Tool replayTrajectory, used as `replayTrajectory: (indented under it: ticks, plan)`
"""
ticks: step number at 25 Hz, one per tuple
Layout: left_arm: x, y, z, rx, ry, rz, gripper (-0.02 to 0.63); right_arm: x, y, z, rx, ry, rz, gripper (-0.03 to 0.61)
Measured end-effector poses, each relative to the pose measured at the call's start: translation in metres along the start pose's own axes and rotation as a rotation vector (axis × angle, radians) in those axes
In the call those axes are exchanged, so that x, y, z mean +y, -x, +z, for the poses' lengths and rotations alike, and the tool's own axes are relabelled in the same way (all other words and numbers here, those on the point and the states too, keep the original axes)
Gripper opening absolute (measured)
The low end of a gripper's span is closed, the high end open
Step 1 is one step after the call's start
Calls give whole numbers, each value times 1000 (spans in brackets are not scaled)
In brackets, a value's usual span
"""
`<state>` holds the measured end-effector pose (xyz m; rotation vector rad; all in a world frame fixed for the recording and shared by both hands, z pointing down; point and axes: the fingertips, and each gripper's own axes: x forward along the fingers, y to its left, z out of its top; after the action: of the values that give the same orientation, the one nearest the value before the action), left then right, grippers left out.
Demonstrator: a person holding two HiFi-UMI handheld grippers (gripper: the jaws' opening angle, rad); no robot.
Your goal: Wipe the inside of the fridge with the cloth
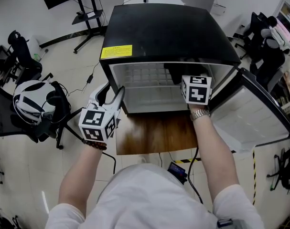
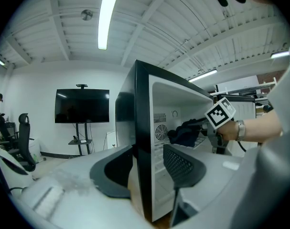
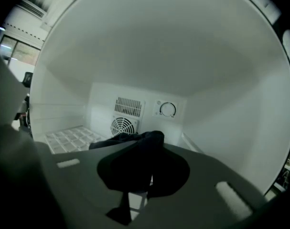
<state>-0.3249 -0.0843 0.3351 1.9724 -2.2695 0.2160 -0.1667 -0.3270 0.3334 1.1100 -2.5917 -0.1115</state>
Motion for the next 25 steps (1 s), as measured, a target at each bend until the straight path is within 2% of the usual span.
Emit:
replayTrajectory:
  ticks: [5, 13, 19, 22, 25]
  plan:
    - [0, 0, 1, -8, 8, -6, 198, 43, 19, 26, -78, 7, 118, 35]
    - [-1, 0, 1, -19, 21, -17, 198, 121, 36, 46, -123, 39, 310, 35]
    - [-1, 0, 1, -19, 24, -20, 198, 174, 47, 58, -140, -17, 455, 35]
    - [-2, 0, 1, -19, 23, -20, 198, 195, 46, 49, -123, -13, 488, 37]
    - [-2, 1, 1, -19, 21, -21, 198, 208, 40, 35, -91, 41, 487, 35]
